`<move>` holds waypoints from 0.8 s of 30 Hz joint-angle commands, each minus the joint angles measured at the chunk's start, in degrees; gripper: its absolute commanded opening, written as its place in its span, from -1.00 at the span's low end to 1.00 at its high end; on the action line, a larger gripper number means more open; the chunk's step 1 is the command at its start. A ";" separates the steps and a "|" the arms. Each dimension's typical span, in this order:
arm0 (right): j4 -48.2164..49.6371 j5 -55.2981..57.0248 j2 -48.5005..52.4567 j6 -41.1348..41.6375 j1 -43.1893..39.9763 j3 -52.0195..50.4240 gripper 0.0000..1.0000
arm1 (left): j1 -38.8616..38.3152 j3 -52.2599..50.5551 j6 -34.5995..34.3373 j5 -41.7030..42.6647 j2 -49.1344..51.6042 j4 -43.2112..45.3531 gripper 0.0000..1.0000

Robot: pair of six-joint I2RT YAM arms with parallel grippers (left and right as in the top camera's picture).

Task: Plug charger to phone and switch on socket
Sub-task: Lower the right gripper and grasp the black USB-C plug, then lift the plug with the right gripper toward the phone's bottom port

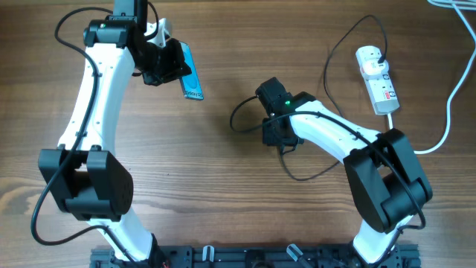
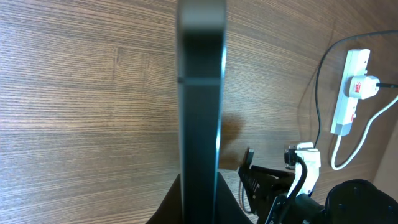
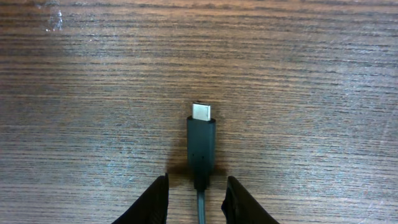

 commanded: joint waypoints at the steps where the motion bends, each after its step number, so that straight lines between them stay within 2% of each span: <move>1: 0.11 2.05 0.92 -0.37 -0.15 -0.74 -0.37 | 0.04 0.33 -0.35 0.15 0.07 0.39 -0.92; 12: -0.50 1.81 4.87 -0.46 -0.15 -0.74 -0.39 | 0.04 0.33 -0.35 0.15 0.07 0.42 -0.92; 13: -0.46 1.81 4.87 -0.46 -0.15 -0.74 -0.40 | 0.04 0.33 -0.35 0.15 0.07 0.42 -0.92; 16: -0.46 1.81 4.87 -0.42 -0.15 -0.72 -0.64 | 0.04 0.33 -0.35 0.15 0.07 0.39 -0.92; 24: -0.70 1.84 4.87 -0.74 -0.15 -0.72 -0.66 | 0.04 0.33 -0.35 0.15 0.07 0.42 -0.92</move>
